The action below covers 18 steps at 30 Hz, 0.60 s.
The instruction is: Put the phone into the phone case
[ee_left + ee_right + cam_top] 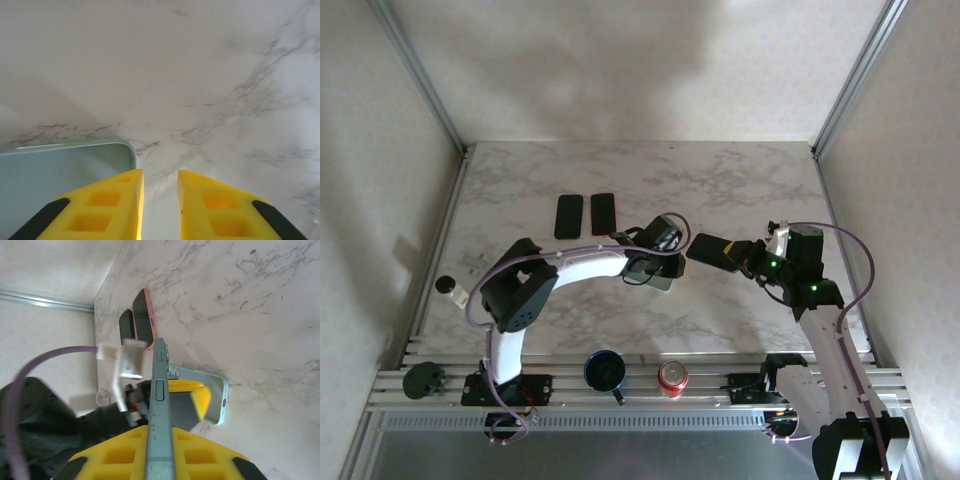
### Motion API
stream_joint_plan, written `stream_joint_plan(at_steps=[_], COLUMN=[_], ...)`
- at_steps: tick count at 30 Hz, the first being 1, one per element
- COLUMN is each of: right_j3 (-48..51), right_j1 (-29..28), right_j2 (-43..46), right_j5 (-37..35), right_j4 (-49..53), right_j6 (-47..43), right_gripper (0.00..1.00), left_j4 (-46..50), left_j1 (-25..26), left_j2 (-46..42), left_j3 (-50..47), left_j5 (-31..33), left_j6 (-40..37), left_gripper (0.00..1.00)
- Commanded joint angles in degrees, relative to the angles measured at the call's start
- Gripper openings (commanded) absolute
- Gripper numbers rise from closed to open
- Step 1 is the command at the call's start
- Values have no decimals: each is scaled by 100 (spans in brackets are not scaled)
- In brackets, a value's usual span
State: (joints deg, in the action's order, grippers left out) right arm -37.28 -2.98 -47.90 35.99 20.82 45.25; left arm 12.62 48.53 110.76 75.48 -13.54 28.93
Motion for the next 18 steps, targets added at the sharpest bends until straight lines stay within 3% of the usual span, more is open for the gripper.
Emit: stream_joint_plan(at_steps=[1, 6, 13, 18], right_j3=[-261, -211, -14, 28], right_j1=[27, -152, -1303, -2004], right_j2=[-21, -209, -846, -1351], right_j5=[135, 154, -467, -1068], right_j4=[-271, -577, -1506, -2051], right_j6=[65, 207, 589, 739], right_gripper=[0, 0, 0, 0], left_j4=[-137, -295, -932, -1344], left_j1=[-334, -1075, -2251, -2496], left_j2=[-790, -1515, -1937, -1769], left_j3=[-338, -1110, -2130, -2486], left_j5=[50, -127, -699, -1017], left_j6=[211, 258, 263, 131], left_gripper=[21, 19, 19, 21])
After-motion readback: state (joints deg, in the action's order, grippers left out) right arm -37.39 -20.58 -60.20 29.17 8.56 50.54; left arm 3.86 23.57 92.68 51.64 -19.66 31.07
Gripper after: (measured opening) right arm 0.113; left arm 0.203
